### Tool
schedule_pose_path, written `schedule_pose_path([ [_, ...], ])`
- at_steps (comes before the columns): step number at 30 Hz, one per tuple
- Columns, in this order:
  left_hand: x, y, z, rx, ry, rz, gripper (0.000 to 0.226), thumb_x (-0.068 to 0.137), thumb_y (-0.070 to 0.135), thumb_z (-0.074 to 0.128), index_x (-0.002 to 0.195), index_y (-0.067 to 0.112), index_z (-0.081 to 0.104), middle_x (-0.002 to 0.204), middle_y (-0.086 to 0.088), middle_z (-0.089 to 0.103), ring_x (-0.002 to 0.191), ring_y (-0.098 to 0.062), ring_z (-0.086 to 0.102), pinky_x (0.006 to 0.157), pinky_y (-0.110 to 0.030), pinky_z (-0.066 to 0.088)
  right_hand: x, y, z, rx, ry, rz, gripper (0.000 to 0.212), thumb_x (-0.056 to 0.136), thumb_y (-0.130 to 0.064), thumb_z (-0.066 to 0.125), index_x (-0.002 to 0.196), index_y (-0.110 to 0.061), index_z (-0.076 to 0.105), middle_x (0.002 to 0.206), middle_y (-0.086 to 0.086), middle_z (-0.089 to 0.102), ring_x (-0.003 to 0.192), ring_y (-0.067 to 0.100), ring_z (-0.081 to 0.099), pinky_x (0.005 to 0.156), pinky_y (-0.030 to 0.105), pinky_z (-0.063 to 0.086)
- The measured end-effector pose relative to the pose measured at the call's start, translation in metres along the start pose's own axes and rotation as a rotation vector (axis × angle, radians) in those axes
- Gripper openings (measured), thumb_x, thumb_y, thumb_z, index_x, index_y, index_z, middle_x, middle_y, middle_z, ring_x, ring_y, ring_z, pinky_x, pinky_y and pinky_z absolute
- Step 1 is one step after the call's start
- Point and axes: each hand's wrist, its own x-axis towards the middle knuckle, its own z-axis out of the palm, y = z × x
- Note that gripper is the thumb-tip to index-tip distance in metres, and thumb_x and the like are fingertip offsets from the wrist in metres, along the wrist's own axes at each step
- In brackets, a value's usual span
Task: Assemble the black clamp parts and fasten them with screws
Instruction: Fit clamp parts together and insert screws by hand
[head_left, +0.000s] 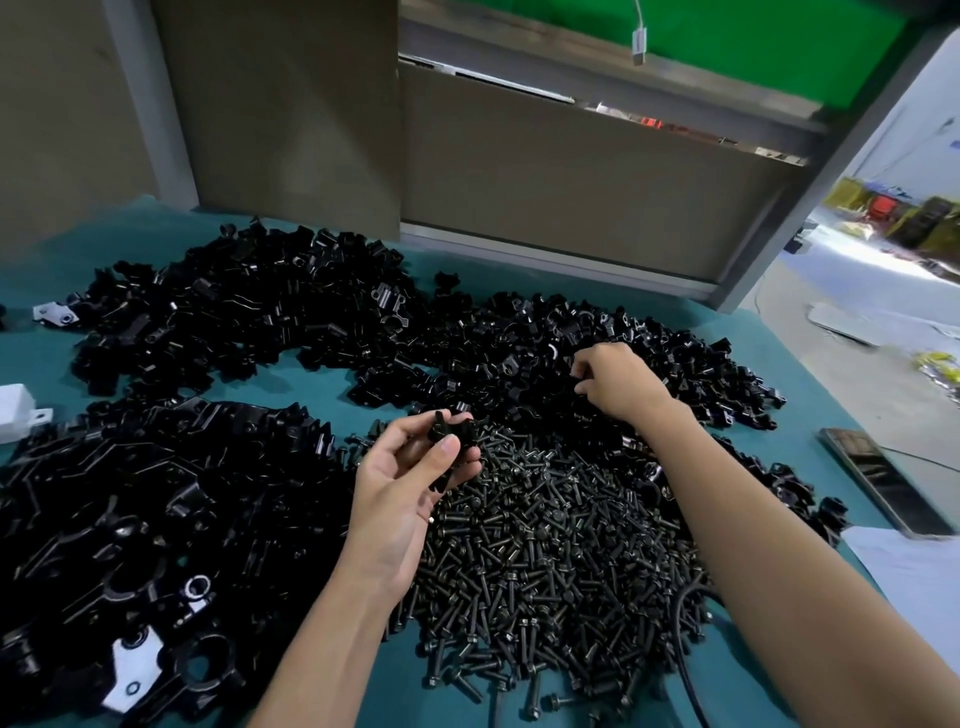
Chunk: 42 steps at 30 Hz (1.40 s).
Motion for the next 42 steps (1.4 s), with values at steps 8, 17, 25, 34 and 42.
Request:
schedule_pose_path([
  [8,0.001,-0.001,0.001,0.007,0.002,-0.006,0.033,0.078,0.007,0.067,0.111,0.002,0.064,0.11,-0.012,0.074,0.084,-0.022,0.073,0.073,-0.028,0.059,-0.009,0.004,0.005,0.17,0.112,-0.034,0.017,0.093,-0.01,0.067,0.109,-0.011,0.071,0.11,0.008,0.069,0.095,0.018,0.059,0.087,0.03,0.048],
  [17,0.0,0.0,0.001,0.019,-0.002,0.001,0.029,0.079,0.007,0.067,0.108,0.004,0.067,0.11,-0.012,0.075,0.083,-0.023,0.072,0.073,-0.028,0.059,0.007,-0.008,0.005,0.144,-0.032,-0.008,0.01,0.088,-0.002,0.068,0.091,-0.012,0.07,0.094,0.006,0.069,0.094,0.023,0.063,0.081,0.032,0.049],
  [25,0.0,0.0,0.001,0.002,0.003,-0.001,0.03,0.078,0.008,0.067,0.108,0.004,0.066,0.109,-0.012,0.075,0.082,-0.024,0.072,0.072,-0.028,0.059,0.005,-0.023,-0.002,0.907,0.125,0.154,0.04,0.101,0.003,0.033,0.082,-0.015,0.064,0.089,0.001,0.06,0.069,0.009,0.053,0.063,0.023,0.05],
  [34,0.0,0.0,0.001,-0.001,0.005,-0.005,0.034,0.078,0.009,0.067,0.112,0.001,0.064,0.109,-0.013,0.074,0.082,-0.024,0.072,0.073,-0.029,0.059,0.013,-0.067,0.017,0.346,0.172,0.142,0.044,0.091,-0.034,0.065,0.062,-0.002,0.059,0.05,0.002,0.05,0.045,0.02,0.05,0.045,0.027,0.038],
  [42,0.001,-0.001,0.001,0.0,0.012,-0.006,0.032,0.079,0.008,0.067,0.11,0.002,0.065,0.111,-0.014,0.073,0.083,-0.025,0.072,0.073,-0.029,0.059,0.018,-0.072,0.023,0.171,0.129,0.184,0.045,0.088,-0.03,0.067,0.056,-0.012,0.04,0.054,0.001,0.045,0.05,0.023,0.046,0.048,0.026,0.032],
])
